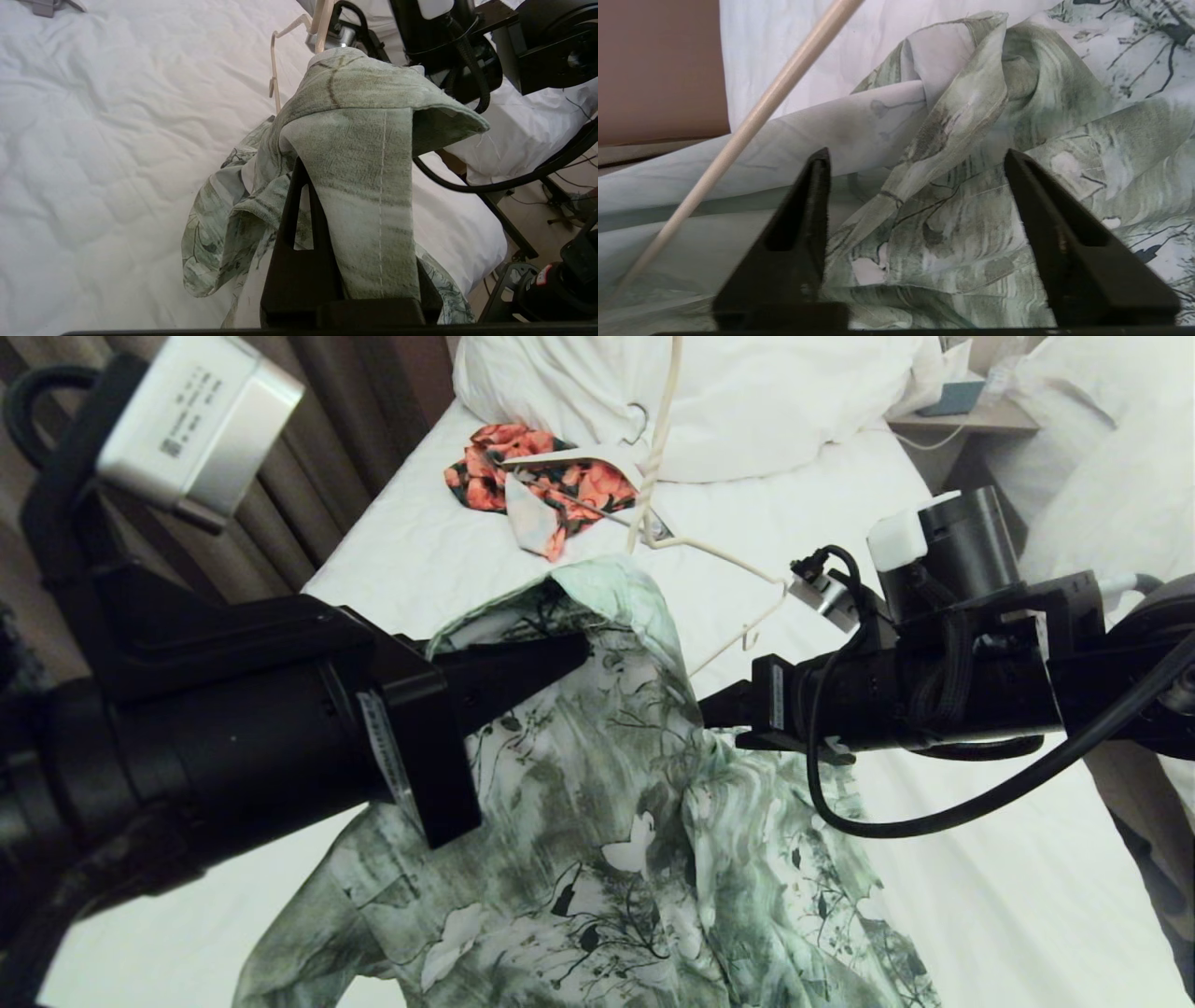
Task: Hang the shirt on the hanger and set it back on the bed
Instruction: Hook the other side of the shirt onto the hanger
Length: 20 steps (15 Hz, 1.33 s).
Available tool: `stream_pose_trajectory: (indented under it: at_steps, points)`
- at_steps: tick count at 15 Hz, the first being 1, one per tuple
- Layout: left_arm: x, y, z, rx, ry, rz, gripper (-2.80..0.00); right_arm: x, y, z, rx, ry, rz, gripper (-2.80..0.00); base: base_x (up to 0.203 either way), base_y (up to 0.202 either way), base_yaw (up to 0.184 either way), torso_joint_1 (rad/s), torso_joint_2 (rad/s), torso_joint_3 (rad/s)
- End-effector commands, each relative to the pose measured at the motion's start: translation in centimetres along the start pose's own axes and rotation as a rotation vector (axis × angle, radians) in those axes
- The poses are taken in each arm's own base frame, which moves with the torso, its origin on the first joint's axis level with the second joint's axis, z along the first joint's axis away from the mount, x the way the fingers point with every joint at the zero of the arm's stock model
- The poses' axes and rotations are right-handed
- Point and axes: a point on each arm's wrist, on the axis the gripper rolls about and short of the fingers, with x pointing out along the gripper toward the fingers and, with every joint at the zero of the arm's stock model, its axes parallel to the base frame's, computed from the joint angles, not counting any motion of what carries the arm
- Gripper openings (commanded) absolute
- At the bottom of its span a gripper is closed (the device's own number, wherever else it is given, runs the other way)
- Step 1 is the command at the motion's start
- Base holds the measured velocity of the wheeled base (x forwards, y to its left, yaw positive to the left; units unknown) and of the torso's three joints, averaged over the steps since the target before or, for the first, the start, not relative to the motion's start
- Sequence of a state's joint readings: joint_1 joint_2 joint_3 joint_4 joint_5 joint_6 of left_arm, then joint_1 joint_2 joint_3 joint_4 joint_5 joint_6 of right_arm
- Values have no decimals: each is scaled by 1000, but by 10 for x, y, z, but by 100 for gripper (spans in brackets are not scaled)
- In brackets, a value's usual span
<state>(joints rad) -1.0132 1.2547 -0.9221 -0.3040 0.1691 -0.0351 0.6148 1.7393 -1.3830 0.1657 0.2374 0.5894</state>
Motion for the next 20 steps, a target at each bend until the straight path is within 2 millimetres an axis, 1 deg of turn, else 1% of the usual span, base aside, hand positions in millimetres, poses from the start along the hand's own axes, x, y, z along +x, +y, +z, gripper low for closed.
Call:
stream_pose_trajectory:
  at_steps: [1, 3, 7, 8, 9, 13, 16, 20]
  points:
    - [0, 0, 0, -1, -4, 2, -280, 4, -1, -2, 3, 14, -2, 0, 0, 0, 0, 0, 0, 0]
    - [0, 0, 1, -1, -5, 2, -280, 10, -3, -3, 4, 22, -10, 0, 0, 0, 0, 0, 0, 0]
    - [0, 1, 1, -2, -9, 3, -280, 28, -5, -5, -3, 31, -6, 0, 0, 0, 0, 0, 0, 0]
    - [0, 1, 1, -2, -9, 3, -280, 29, -5, -4, -4, 26, -3, 0, 0, 0, 0, 0, 0, 0]
    - [0, 1, 1, -2, -9, 5, -280, 31, -5, -5, -4, 28, -4, -280, 0, 0, 0, 0, 0, 0]
    - [0, 2, 2, -2, -11, 8, -280, 34, -7, -5, -1, 32, -9, -280, 0, 0, 0, 0, 0, 0]
    - [0, 7, 4, -4, -18, 37, -280, 37, -7, -4, -3, 17, 0, -280, 0, 0, 0, 0, 0, 0]
    - [4, 9, 2, -3, -2, 45, -280, 19, -18, 10, 21, -58, -47, -280, 0, 0, 0, 0, 0, 0]
